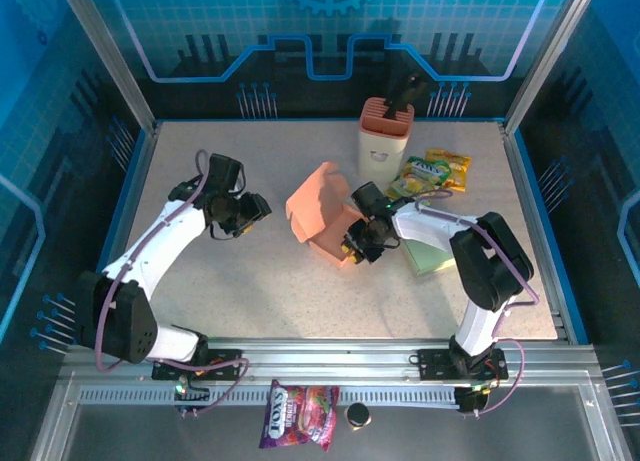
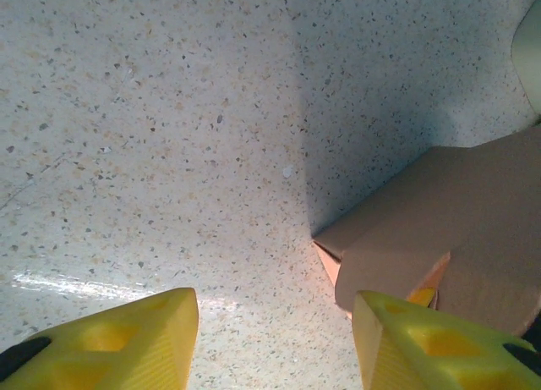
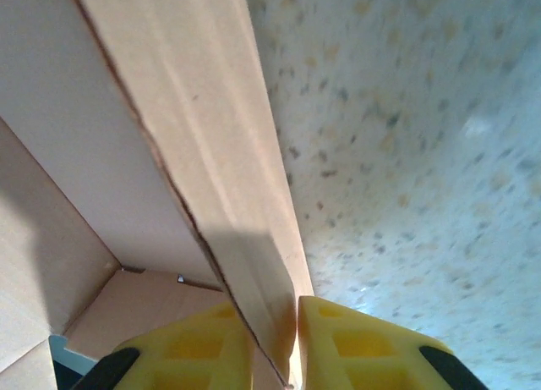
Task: Fold the paper box
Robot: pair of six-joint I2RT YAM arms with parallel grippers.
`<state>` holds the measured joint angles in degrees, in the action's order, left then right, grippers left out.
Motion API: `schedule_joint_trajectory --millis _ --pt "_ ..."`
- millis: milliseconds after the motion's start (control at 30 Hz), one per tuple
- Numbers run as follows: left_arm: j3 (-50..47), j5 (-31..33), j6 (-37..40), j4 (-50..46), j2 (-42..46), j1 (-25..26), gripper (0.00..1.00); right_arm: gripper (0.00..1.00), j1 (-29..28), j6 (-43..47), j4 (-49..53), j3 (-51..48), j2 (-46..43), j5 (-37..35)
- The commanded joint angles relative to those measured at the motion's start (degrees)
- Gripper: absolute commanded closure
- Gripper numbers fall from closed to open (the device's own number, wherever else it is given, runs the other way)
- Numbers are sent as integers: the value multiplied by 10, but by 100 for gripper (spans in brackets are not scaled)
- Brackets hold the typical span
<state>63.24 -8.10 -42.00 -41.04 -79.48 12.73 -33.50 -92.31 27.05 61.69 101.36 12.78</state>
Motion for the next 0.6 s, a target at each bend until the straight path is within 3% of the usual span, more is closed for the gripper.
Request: schedule_joint_trajectory --millis 0,167,267,433,567 --pt "0 11 14 -27 20 -2 49 78 -23 -157 -13 -5 -11 -34" --pt "-23 -16 24 -3 43 -2 51 75 -41 -307 -105 -49 -13 -14" --pt "-33 -50 38 16 49 -1 52 66 -40 -322 -124 -53 -16 -9" --pt "-38 -96 71 21 41 0 52 49 -28 -249 -74 -41 -51 -17" --pt "-47 -120 77 38 39 9 51 47 4 -112 -23 -21 -104 -38"
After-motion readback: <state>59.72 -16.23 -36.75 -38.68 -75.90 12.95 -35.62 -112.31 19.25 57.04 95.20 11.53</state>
